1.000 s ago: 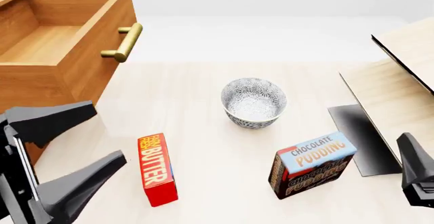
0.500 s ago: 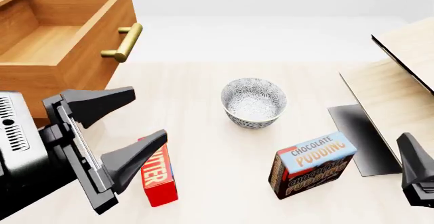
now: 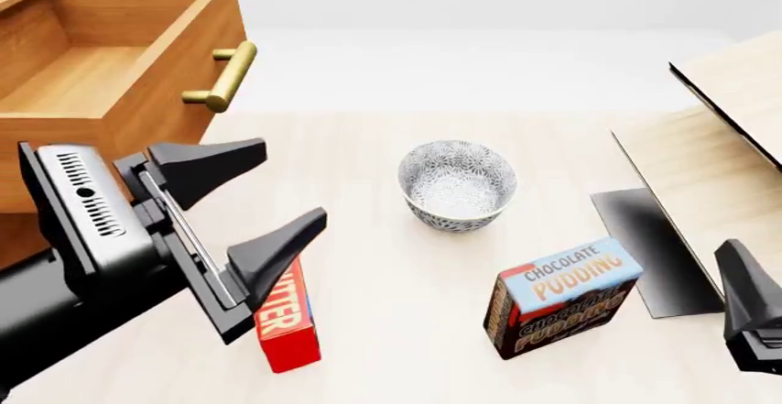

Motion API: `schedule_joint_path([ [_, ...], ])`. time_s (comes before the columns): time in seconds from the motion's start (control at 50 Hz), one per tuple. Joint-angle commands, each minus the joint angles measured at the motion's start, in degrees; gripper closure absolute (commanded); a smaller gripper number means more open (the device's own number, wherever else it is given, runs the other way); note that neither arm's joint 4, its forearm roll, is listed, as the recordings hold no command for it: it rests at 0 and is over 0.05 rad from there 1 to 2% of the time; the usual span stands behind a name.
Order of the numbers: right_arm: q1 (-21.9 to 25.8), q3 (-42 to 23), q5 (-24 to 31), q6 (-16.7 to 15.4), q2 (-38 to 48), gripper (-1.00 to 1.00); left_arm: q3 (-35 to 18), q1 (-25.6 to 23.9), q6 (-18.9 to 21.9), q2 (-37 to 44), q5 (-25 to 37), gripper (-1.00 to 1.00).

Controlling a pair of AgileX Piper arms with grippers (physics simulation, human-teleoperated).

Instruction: Close the top drawer of the cabinet.

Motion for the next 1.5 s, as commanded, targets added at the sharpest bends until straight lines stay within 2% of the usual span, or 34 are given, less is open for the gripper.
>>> schedule_joint_path([
  [0.02, 0.0, 0.0, 0.0, 0.0, 0.0, -1.0, -0.2, 0.0, 0.9, 3.5, -3.4, -1.0],
  [0.34, 0.0, 0.0, 0.0, 0.0, 0.0, -1.0, -1.0, -0.1, 1.5, 8.7, -7.8, -1.0],
  [0.88, 0.0, 0.0, 0.0, 0.0, 0.0, -1.0, -3.3, 5.8, -1.7, 9.6, -6.7, -1.0],
  [1.5, 0.0, 0.0, 0.0, 0.0, 0.0, -1.0, -2.4, 10.5, -4.0, 12.1, -7.5, -1.0],
])
